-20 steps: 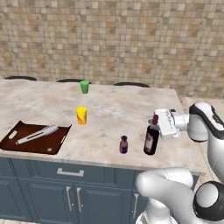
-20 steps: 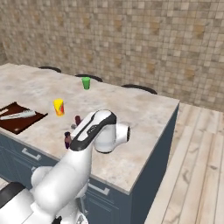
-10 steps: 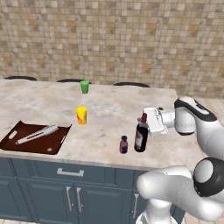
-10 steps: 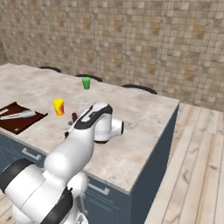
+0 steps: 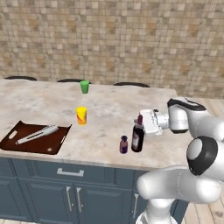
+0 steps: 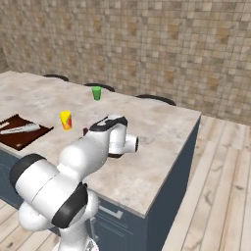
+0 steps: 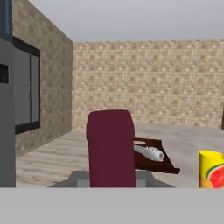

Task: Place the drinks on the dining counter in a tight cluster.

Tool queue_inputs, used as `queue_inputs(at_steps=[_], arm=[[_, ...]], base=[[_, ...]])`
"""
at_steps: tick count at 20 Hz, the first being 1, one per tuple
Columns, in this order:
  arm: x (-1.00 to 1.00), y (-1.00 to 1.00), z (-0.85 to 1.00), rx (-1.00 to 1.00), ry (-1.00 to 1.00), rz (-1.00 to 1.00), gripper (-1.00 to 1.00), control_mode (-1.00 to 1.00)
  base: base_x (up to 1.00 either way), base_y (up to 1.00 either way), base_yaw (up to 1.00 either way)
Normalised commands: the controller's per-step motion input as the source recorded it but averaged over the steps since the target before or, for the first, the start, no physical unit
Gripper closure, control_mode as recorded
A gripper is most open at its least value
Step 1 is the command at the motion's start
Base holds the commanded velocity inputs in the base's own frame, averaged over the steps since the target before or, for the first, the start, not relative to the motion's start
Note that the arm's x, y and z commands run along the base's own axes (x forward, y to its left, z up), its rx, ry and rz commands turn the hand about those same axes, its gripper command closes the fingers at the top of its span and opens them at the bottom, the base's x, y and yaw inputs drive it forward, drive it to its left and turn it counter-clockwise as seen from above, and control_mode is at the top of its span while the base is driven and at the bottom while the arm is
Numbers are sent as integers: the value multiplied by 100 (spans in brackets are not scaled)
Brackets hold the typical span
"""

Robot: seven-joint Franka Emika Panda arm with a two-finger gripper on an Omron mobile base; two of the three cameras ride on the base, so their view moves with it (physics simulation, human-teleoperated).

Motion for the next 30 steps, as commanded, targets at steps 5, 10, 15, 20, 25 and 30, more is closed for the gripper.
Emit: queue_inputs(at_steps=[5,10,15,20,25,30], arm=[[15,0,-31,0,0,0,100,-100],[11,0,-25,0,0,0,100,-100],[-9,1,-29,-1,1,0,-100,-100],[-10,0,-17,0,1,0,-100,-100],[-8,0,0,0,0,0,-100,-100],[-9,-8,6,0,-1,0,-100,-100]], base=[[0,0,0],[0,0,0],[0,0,0],[0,0,0],[0,0,0],[0,0,0]])
